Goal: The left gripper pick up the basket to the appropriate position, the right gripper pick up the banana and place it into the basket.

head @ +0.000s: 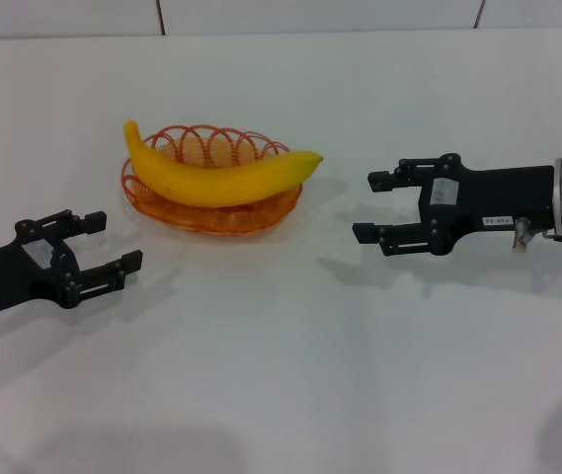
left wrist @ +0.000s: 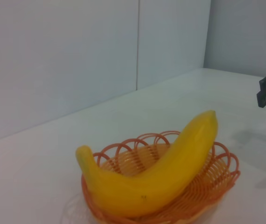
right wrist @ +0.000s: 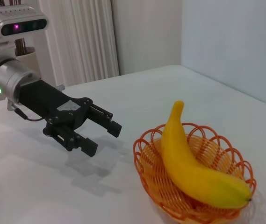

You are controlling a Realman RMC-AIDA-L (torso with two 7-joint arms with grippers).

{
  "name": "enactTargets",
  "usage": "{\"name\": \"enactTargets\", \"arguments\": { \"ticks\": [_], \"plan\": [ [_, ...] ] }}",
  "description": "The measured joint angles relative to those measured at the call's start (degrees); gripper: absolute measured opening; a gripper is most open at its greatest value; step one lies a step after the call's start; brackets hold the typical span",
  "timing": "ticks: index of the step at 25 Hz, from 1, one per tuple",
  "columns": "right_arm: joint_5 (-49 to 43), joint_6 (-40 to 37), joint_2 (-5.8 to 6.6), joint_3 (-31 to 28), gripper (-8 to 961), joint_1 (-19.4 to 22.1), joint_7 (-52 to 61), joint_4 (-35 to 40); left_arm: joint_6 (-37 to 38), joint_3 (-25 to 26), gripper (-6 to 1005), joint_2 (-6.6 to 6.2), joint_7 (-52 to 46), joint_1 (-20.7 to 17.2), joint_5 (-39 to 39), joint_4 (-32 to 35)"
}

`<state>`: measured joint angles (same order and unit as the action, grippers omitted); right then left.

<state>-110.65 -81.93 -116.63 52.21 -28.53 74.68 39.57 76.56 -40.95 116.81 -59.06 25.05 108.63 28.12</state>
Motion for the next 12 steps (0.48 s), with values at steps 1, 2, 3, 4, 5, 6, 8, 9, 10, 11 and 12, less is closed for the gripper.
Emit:
{"name": "enactTargets", "arguments": {
  "ticks": [1, 2, 3, 4, 5, 6, 8, 9, 10, 11, 12],
  "plan": [
    [0.0, 0.0, 0.00, 0.0, 752, 0.0, 0.0, 0.0, 0.0, 0.0, 757, 0.00, 0.0, 0.0, 0.0, 0.0],
    [0.0, 0.0, 0.00, 0.0, 752, 0.0, 0.0, 0.0, 0.0, 0.0, 757, 0.00, 0.0, 0.0, 0.0, 0.0],
    [0.0, 0.0, 0.00, 0.0, 752, 0.0, 0.0, 0.0, 0.0, 0.0, 757, 0.00, 0.0, 0.0, 0.0, 0.0],
    [0.0, 0.0, 0.00, 0.0, 752, 0.1, 0.0, 0.0, 0.0, 0.0, 757, 0.00, 0.0, 0.0, 0.0, 0.0],
    [0.0, 0.0, 0.00, 0.0, 752, 0.1, 0.0, 0.0, 0.0, 0.0, 757, 0.00, 0.0, 0.0, 0.0, 0.0],
    [0.0, 0.0, 0.00, 0.0, 752, 0.1, 0.0, 0.0, 0.0, 0.0, 757, 0.00, 0.0, 0.0, 0.0, 0.0],
    [0.0, 0.0, 0.00, 0.0, 752, 0.1, 0.0, 0.0, 0.0, 0.1, 757, 0.00, 0.2, -0.1, 0.0, 0.0],
    [0.0, 0.0, 0.00, 0.0, 752, 0.2, 0.0, 0.0, 0.0, 0.2, 757, 0.00, 0.3, -0.1, 0.0, 0.0],
    [0.0, 0.0, 0.00, 0.0, 752, 0.2, 0.0, 0.0, 0.1, 0.3, 757, 0.00, 0.4, -0.2, 0.0, 0.0],
    [0.0, 0.0, 0.00, -0.2, 752, 0.2, -0.1, 0.0, 0.1, 0.3, 757, 0.00, 0.4, -0.2, 0.0, 0.0],
    [0.0, 0.0, -0.01, -0.5, 752, 0.3, -0.1, 0.0, 0.1, 0.3, 757, 0.00, 0.4, -0.2, 0.0, 0.0]
  ]
}}
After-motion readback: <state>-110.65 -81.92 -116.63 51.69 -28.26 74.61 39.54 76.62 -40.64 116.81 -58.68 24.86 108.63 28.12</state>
